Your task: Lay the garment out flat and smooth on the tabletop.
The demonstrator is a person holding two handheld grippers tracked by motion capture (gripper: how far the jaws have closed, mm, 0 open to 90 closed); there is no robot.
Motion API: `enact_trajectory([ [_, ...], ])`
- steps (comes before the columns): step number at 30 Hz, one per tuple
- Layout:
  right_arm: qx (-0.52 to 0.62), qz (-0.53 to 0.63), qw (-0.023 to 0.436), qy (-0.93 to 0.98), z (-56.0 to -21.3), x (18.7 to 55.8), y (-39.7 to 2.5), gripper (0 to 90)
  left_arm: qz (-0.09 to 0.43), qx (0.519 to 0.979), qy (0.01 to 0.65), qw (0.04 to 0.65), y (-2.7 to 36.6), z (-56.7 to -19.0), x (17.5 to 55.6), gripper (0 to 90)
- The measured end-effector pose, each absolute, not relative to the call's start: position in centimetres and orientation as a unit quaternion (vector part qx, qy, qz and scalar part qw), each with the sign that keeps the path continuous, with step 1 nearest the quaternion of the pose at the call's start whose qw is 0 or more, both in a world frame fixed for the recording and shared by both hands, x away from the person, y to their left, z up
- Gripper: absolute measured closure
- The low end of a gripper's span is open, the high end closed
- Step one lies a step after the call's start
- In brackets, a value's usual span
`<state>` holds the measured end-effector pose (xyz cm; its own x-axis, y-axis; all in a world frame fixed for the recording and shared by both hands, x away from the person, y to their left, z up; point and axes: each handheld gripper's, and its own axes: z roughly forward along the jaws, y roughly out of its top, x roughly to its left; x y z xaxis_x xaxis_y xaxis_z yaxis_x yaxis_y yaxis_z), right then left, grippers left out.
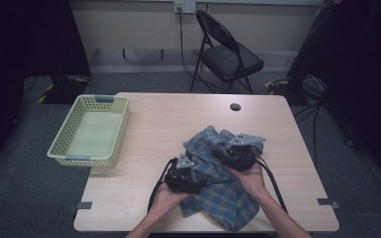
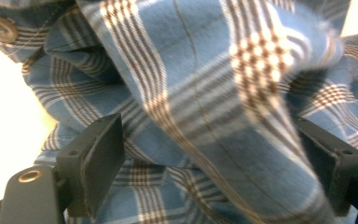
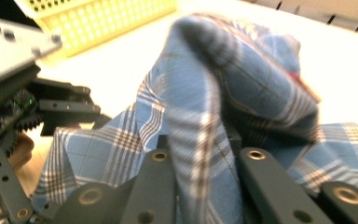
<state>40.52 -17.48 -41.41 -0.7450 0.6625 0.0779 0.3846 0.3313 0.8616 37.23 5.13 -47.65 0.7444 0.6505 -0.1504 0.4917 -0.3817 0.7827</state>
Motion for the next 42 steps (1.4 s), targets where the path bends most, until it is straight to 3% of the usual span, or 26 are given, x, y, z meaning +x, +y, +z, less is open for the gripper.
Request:
enact_trajectory([
  [10,0.317,0.505,0.185,0.781,-38.3,39.4,-20.3,85.4,0.105,0.813,0.316,0.479,5.5,-46.7,36.5,18.7],
  [16,0.327,0.508,0.208,0.769,-37.2,38.9,-22.6,85.3,0.149,0.793,0.309,0.503,5.8,-46.1,36.0,23.1],
  [32,0.378,0.503,0.231,0.742,-38.1,38.2,-28.4,85.3,0.098,0.767,0.331,0.541,6.4,-46.4,37.8,31.1],
  [42,0.403,0.508,0.245,0.721,-38.0,38.2,-31.0,86.2,0.067,0.786,0.292,0.541,6.6,-46.3,37.5,27.1],
])
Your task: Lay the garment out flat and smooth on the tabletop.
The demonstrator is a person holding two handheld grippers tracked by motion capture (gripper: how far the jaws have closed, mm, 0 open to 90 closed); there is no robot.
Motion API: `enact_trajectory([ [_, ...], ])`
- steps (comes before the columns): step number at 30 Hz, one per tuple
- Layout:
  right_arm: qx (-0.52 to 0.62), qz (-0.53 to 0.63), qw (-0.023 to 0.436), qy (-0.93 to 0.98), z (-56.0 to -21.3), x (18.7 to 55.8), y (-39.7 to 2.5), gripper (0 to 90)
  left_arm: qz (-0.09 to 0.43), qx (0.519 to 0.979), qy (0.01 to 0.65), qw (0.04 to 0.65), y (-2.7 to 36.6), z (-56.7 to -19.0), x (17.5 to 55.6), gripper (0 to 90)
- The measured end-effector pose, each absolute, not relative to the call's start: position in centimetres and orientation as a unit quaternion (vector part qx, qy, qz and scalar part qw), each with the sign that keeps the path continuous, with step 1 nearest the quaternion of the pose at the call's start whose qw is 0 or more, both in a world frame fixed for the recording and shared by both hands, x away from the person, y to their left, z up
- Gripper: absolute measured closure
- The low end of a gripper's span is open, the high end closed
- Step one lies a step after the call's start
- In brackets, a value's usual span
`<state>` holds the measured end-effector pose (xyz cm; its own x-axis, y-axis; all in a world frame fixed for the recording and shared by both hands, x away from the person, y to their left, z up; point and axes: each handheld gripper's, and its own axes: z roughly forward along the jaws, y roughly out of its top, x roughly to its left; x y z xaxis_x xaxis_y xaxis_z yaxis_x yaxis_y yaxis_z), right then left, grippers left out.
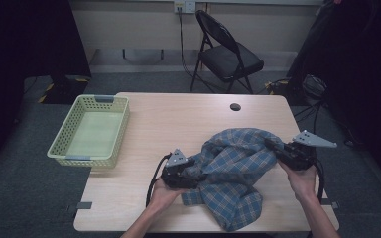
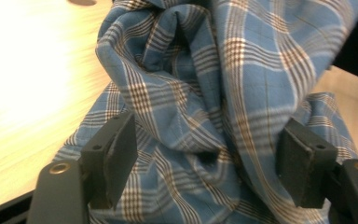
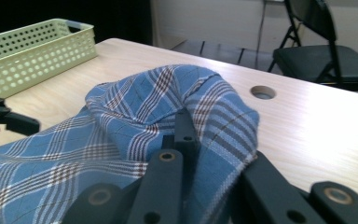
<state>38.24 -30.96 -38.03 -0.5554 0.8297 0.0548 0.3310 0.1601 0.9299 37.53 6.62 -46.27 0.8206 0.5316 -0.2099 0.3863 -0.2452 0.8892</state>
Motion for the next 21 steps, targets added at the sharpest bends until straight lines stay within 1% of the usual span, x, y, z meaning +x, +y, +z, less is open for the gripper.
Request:
enact_trajectory([
  [1,0.406,0.509,0.248,0.718,-37.9,38.2,-31.3,86.2,0.058,0.789,0.280,0.544,6.7,-46.3,37.5,27.2],
  [2,0.409,0.510,0.251,0.713,-37.8,38.1,-31.7,86.3,0.064,0.790,0.278,0.543,6.6,-46.3,37.4,27.1],
  [4,0.416,0.509,0.252,0.710,-37.8,38.1,-32.5,86.4,0.061,0.788,0.281,0.545,6.7,-46.4,37.4,25.3],
  [6,0.420,0.508,0.257,0.707,-37.7,38.0,-33.0,86.4,0.061,0.787,0.292,0.540,6.8,-46.6,37.7,26.1],
  [8,0.422,0.508,0.259,0.705,-37.7,37.9,-33.4,86.4,0.041,0.778,0.290,0.556,7.0,-46.7,38.3,25.2],
  [9,0.424,0.508,0.261,0.703,-37.7,37.9,-33.5,86.4,0.041,0.774,0.302,0.555,7.1,-46.7,38.5,26.1],
  [11,0.427,0.508,0.261,0.701,-37.7,37.9,-33.9,86.4,0.072,0.777,0.329,0.532,7.0,-46.6,39.0,29.4],
  [12,0.427,0.506,0.262,0.703,-37.7,37.9,-33.9,86.4,0.078,0.776,0.342,0.524,6.9,-46.7,39.4,29.7],
  [14,0.427,0.506,0.262,0.702,-37.8,38.0,-34.1,86.4,0.075,0.769,0.360,0.523,6.8,-47.1,40.2,31.4],
  [16,0.426,0.507,0.261,0.702,-37.8,38.0,-34.0,86.4,0.063,0.793,0.365,0.484,5.8,-47.7,41.4,31.9],
  [17,0.425,0.507,0.261,0.702,-37.9,38.0,-33.9,86.4,0.070,0.801,0.367,0.468,5.2,-48.0,41.8,31.8],
  [20,0.421,0.506,0.260,0.707,-38.0,38.0,-33.4,86.3,0.069,0.809,0.358,0.461,3.6,-48.9,42.7,27.9],
  [21,0.419,0.505,0.260,0.708,-38.0,37.9,-33.3,86.3,0.064,0.811,0.349,0.466,3.1,-49.0,42.8,23.6],
])
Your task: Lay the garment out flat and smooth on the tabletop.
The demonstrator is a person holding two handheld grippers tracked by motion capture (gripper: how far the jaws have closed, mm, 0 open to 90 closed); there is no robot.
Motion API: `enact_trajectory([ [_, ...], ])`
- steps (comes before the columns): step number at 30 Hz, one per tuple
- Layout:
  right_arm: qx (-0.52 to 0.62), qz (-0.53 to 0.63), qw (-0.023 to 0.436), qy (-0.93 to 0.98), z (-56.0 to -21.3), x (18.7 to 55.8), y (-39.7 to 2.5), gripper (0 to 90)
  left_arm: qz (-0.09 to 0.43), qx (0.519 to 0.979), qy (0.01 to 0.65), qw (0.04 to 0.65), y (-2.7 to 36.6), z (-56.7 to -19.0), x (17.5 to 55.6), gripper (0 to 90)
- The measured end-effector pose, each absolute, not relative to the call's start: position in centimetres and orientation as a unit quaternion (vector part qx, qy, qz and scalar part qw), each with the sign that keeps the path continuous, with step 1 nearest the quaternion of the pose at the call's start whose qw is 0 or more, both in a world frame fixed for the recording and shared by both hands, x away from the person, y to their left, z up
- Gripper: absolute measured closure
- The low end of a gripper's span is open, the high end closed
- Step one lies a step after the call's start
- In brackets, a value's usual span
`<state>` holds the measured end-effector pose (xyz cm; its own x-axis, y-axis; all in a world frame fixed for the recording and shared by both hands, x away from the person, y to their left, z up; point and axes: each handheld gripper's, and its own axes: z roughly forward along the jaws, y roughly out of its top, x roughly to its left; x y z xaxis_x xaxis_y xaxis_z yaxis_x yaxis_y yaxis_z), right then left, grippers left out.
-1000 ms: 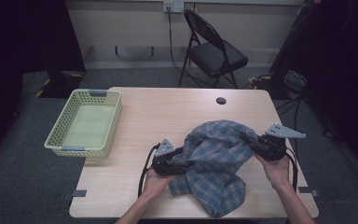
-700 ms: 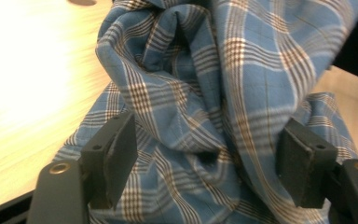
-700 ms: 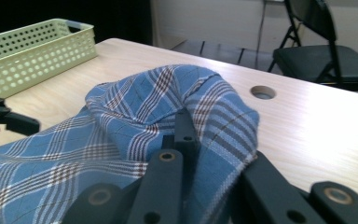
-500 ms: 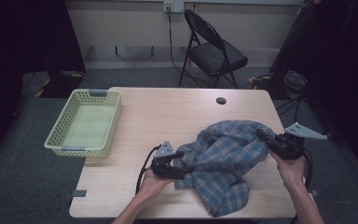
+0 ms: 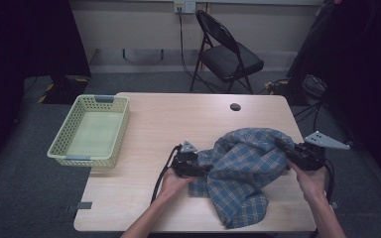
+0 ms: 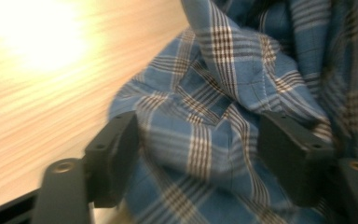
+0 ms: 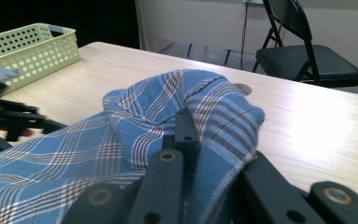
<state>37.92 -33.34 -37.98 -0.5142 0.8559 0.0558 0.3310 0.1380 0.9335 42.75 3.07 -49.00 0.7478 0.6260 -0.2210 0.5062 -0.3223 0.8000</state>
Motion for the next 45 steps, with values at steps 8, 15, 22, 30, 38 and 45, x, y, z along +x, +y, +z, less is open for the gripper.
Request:
enact_trajectory([
  [8,0.414,0.502,0.261,0.713,-38.0,37.8,-33.3,86.3,0.090,0.856,0.278,0.427,1.1,-49.7,41.9,51.0],
  [15,0.408,0.500,0.260,0.719,-37.8,37.8,-32.7,86.3,0.105,0.862,0.282,0.407,1.0,-49.3,41.7,82.9],
  [22,0.395,0.501,0.265,0.723,-36.4,38.1,-32.2,86.4,0.110,0.835,0.317,0.436,4.0,-48.2,42.1,85.1],
  [30,0.399,0.512,0.285,0.705,-33.7,38.7,-33.0,87.1,0.162,0.795,0.353,0.465,9.9,-44.3,41.9,85.4],
  [38,0.416,0.499,0.329,0.686,-29.9,40.7,-35.1,87.5,0.219,0.746,0.381,0.500,15.0,-40.0,41.5,85.4],
  [45,0.416,0.496,0.363,0.670,-28.1,40.9,-35.7,87.4,0.234,0.732,0.381,0.514,15.6,-39.4,40.6,85.1],
])
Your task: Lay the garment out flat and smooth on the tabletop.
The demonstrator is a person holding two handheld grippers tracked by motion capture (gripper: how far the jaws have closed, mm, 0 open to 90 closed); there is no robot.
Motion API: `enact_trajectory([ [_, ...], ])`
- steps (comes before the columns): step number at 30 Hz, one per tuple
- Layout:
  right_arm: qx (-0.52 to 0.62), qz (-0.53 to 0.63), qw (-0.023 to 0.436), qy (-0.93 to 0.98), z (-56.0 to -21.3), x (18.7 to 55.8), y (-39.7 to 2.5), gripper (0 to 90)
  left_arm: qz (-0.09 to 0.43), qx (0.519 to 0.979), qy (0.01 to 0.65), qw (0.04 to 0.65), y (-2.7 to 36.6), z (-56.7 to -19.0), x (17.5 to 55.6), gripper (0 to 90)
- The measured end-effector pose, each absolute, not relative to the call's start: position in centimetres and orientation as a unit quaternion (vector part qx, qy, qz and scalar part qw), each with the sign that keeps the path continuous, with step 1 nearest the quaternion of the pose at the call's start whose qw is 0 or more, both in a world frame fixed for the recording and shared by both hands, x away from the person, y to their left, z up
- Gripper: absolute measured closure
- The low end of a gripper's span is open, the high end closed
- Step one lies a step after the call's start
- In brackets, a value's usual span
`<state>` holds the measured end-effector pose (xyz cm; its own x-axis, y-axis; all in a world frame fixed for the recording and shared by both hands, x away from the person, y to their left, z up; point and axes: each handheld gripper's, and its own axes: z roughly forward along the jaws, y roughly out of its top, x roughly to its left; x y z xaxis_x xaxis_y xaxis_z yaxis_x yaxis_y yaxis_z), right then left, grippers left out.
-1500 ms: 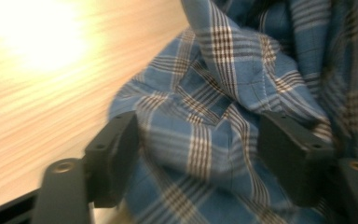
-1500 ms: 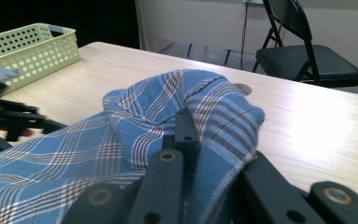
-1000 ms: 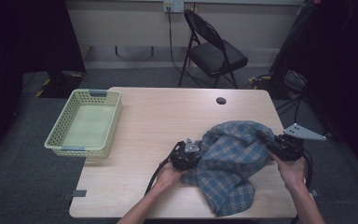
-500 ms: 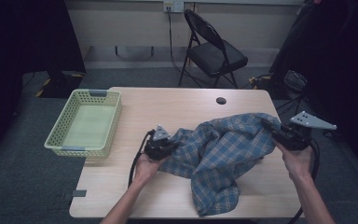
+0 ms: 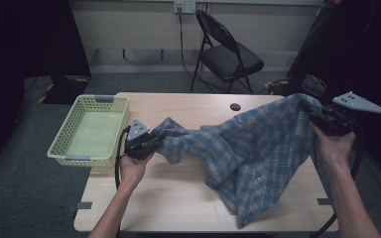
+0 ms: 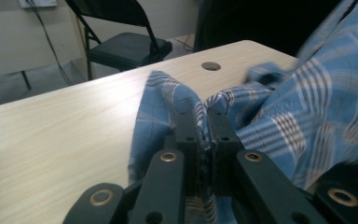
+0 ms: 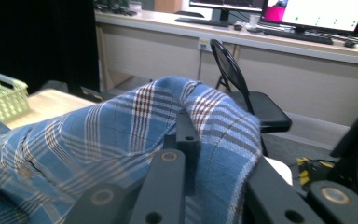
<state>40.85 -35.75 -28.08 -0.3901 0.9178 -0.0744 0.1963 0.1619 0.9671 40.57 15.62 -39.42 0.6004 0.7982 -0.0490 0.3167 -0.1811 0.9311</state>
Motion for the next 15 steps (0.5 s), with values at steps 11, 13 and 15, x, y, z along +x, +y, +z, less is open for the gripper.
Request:
enact_trajectory([
  [11,0.453,0.451,0.333,0.693,-37.1,37.2,-38.3,87.3,0.192,0.760,0.384,0.487,14.7,-43.0,40.4,83.8],
  [13,0.455,0.435,0.325,0.706,-38.7,36.2,-38.3,87.2,0.186,0.764,0.390,0.479,14.6,-43.7,40.4,82.8],
  [15,0.459,0.432,0.305,0.714,-40.3,35.3,-38.4,87.2,0.184,0.767,0.395,0.471,14.6,-44.4,40.3,80.9],
])
